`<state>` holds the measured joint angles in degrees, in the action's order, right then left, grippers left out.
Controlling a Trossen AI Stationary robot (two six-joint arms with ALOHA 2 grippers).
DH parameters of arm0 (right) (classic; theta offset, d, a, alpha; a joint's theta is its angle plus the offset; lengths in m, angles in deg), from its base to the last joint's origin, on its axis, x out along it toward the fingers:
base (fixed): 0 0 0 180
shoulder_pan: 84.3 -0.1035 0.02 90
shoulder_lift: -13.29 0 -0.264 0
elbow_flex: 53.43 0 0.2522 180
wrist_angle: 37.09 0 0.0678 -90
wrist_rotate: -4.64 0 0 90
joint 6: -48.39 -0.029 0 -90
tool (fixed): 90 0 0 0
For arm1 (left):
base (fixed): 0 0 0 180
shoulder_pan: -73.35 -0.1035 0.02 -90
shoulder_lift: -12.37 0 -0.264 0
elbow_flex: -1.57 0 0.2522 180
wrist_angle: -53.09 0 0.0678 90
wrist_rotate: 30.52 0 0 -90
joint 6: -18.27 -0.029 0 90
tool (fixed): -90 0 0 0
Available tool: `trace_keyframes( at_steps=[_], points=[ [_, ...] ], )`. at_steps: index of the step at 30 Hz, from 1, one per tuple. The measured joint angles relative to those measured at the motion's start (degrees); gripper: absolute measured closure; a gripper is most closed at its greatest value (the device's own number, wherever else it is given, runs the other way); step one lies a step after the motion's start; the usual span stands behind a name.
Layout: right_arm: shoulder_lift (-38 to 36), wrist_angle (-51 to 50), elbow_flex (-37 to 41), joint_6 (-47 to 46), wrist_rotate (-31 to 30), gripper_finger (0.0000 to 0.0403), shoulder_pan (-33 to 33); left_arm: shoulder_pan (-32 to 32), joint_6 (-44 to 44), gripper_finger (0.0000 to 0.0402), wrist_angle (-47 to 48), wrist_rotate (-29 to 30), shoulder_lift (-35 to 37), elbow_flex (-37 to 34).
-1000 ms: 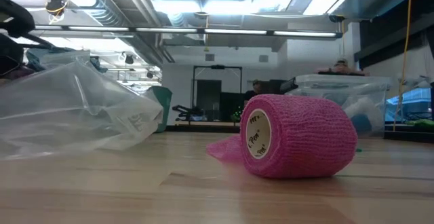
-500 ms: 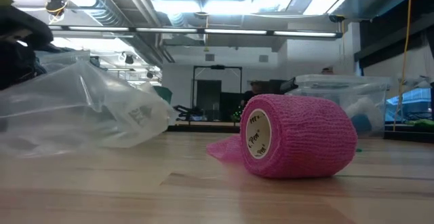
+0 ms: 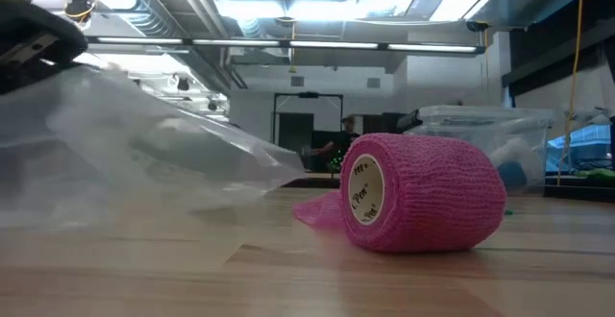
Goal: Roll bandage
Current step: Open the transparent zip bag
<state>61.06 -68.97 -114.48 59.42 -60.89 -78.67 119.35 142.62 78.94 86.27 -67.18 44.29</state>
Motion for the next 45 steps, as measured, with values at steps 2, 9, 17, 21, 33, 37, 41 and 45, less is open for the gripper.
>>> trace_keyframes(
  at_steps=[2, 9, 17, 21, 33, 37, 41, 45],
  points=[
    [0.0, 0.0, 0.0, 0.0, 0.0, 0.0186, 0.0, 0.0, -0.1, 0.0399, -0.2, 2.2, 0.0, 0.0],
    [0.0, 0.0, 0.0, 0.0, -1.8, 0.0186, 0.0, 0.0, -1.7, 0.0401, -3.9, 10.6, 0.0, 0.1],
    [1.9, 1.4, 0.0, -0.1, -6.9, 0.0186, 0.0, 0.0, -11.7, 0.0401, -11.8, 18.9, 0.0, 0.1],
    [5.7, 4.7, 0.0, -0.2, -4.8, 0.0186, 0.0, -0.5, -18.9, 0.0401, -15.6, 24.6, 0.6, 0.1],
    [22.8, 25.1, 0.0, -6.5, 5.2, 0.0186, 0.0, -5.7, -43.6, 0.0401, -22.2, 25.0, 7.2, 0.1],
    [24.6, 25.6, 0.0, -6.7, 5.6, 0.0186, 0.0, -5.8, -49.4, 0.0401, -22.0, 24.9, 11.1, 0.1],
    [25.3, 26.7, 0.0, -6.3, 3.5, 0.0186, 0.0, -6.0, -55.8, 0.0401, -22.0, 24.8, 14.8, 0.1],
    [26.1, 31.8, 0.0, -6.3, 3.1, 0.0186, 0.0, -6.0, -60.2, 0.0401, -22.0, 24.4, 17.7, 0.1]
  ],
)
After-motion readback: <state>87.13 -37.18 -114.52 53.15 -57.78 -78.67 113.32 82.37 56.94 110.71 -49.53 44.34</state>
